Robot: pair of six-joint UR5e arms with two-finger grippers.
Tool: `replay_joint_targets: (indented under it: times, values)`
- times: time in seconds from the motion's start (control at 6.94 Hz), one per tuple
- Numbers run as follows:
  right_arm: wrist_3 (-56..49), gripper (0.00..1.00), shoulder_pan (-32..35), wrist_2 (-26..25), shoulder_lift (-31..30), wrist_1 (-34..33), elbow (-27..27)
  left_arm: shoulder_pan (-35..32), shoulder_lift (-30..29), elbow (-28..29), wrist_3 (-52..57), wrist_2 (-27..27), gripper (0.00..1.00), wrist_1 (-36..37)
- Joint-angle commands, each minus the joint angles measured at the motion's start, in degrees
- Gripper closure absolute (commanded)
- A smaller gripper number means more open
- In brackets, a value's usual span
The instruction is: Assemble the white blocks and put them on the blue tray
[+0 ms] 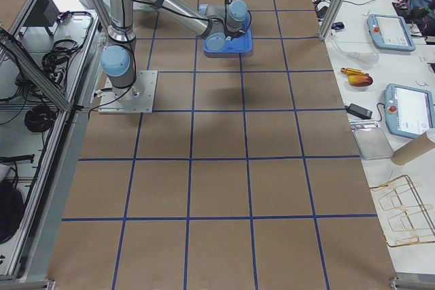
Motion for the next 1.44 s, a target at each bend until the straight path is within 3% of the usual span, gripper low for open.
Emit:
replay_joint_targets:
  times: [0.0, 0.72, 1.3]
  values:
    - [3.1, 1.00, 1.2, 3.3, 5.1, -5.4, 0.1, 0.0, -2.1, 0.0, 0.0, -3.4, 0.94, 2.0]
    - [5.7, 1.00, 2.8, 3.2, 8.6, -11.0, 0.0, 0.0, -4.7, -0.1, 0.5, -3.4, 0.95, 5.2]
    - [8.1, 1.00, 4.3, 2.8, 8.3, -11.1, 0.1, -0.1, -6.0, -0.2, -0.9, -2.8, 0.95, 5.3]
